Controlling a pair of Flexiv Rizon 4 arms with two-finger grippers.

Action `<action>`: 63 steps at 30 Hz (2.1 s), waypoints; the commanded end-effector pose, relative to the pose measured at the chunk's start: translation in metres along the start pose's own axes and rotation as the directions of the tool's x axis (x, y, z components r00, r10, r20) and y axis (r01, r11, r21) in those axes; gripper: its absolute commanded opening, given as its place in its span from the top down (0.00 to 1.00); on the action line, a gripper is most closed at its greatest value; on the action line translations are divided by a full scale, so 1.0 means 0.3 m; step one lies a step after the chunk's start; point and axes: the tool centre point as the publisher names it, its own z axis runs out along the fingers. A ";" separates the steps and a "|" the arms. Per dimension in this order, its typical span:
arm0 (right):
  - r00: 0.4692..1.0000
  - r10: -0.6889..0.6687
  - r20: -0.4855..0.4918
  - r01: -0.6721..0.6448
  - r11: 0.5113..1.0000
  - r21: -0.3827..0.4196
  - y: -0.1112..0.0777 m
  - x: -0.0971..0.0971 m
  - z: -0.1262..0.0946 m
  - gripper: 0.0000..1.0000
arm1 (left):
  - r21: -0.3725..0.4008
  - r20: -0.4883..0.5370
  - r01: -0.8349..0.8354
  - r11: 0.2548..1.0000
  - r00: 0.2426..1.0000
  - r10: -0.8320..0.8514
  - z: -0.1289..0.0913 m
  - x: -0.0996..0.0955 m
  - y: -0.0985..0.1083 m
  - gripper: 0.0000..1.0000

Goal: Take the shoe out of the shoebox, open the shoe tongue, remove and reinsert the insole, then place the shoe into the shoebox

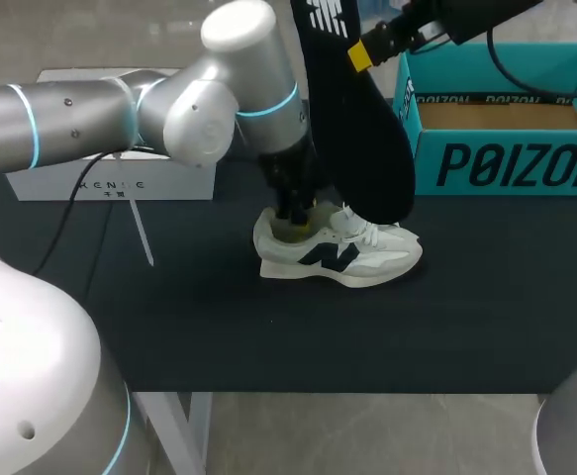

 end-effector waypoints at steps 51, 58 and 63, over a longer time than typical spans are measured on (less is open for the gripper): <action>1.000 0.001 0.000 -0.001 1.000 0.005 0.008 0.000 0.003 1.00 | 0.158 -0.336 -0.910 0.384 0.316 0.887 -0.177 -0.023 -0.236 1.00; 1.000 0.001 0.000 -0.001 1.000 0.005 0.008 0.000 0.003 1.00 | 0.210 -0.367 -0.934 0.288 0.198 0.909 -0.113 0.019 -0.266 1.00; 1.000 0.001 0.000 -0.001 1.000 0.005 0.008 0.000 0.003 1.00 | 0.225 -0.370 -0.939 0.258 0.163 0.915 -0.079 0.044 -0.284 1.00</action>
